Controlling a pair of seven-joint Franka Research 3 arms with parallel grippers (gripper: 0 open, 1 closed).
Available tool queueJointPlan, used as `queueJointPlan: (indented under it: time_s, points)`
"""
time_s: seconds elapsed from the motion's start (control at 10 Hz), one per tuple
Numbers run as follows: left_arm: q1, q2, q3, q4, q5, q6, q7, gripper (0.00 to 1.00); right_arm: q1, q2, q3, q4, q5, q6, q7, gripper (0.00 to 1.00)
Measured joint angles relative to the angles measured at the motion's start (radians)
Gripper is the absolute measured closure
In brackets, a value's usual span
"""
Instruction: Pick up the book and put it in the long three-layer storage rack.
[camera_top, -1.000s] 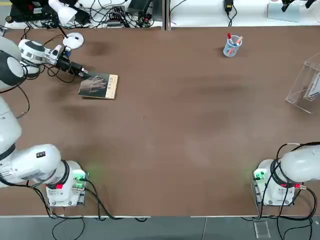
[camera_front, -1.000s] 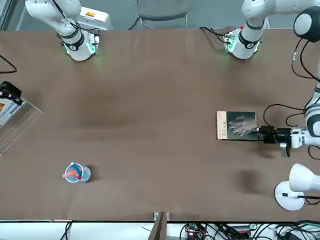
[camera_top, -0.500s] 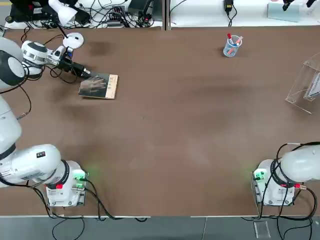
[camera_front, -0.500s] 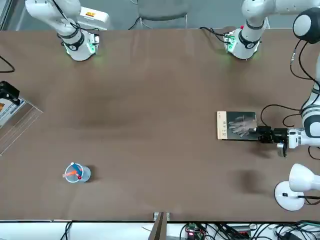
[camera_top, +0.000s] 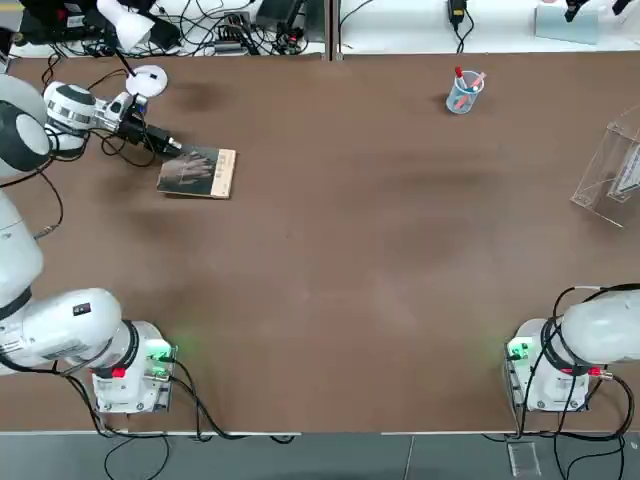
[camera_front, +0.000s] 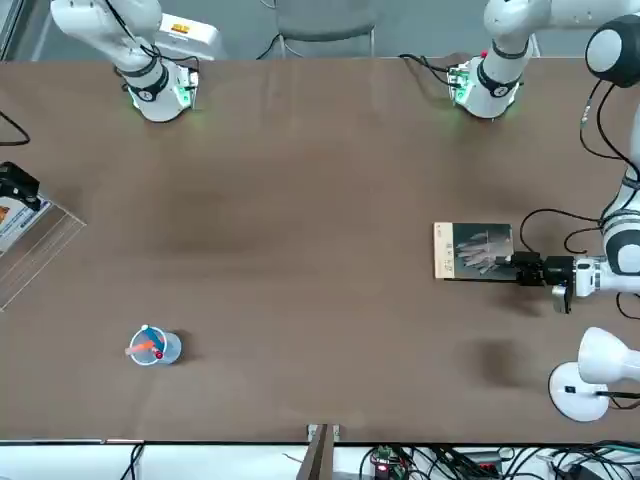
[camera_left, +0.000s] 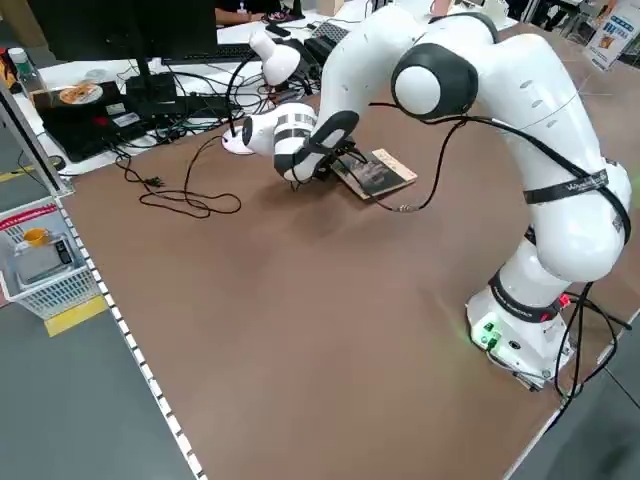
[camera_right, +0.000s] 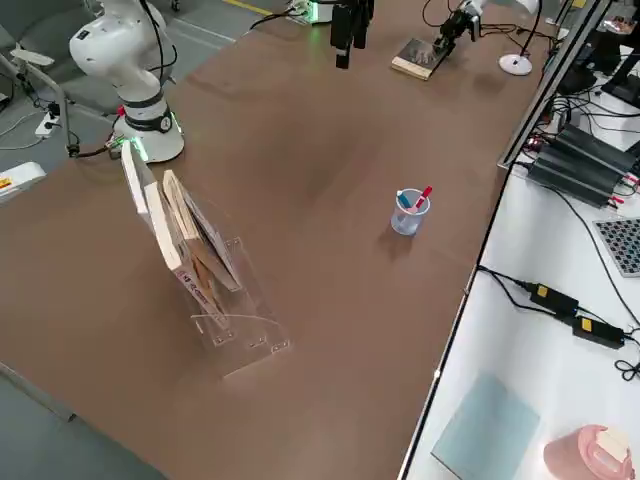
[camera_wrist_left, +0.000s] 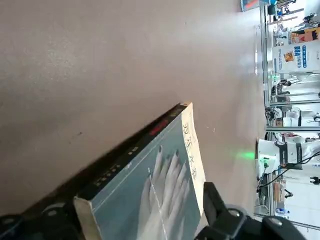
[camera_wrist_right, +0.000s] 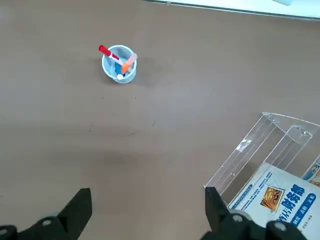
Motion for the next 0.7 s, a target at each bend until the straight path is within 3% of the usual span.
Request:
queueJointPlan:
  time_s: [0.2, 0.3, 0.4, 0.5, 0.6, 0.7]
  points:
    - [0.000, 0.001, 0.000, -0.001, 0.000, 0.000, 0.000, 0.33, 0.000, 0.000, 0.000, 0.000, 0.000, 0.000, -0.006, 0.00]
    - [0.000, 0.001, 0.000, -0.001, 0.000, 0.000, 0.000, 0.33, 0.000, 0.000, 0.000, 0.000, 0.000, 0.000, -0.007, 0.00]
    - [0.000, 0.001, 0.000, -0.001, 0.000, 0.000, 0.000, 0.41, 0.000, 0.000, 0.000, 0.000, 0.000, 0.000, -0.010, 0.00]
    - [0.000, 0.001, 0.000, -0.002, 0.000, 0.000, 0.000, 0.57, 0.000, 0.000, 0.000, 0.000, 0.000, -0.001, -0.010, 0.00]
    - [0.000, 0.001, 0.000, -0.002, 0.000, 0.000, -0.003, 0.64, 0.000, 0.000, 0.001, 0.000, 0.000, -0.002, -0.010, 0.00]
    - [0.000, 0.001, 0.000, -0.003, 0.000, 0.000, -0.014, 0.64, 0.001, 0.000, 0.003, 0.000, 0.000, -0.003, -0.010, 0.00]
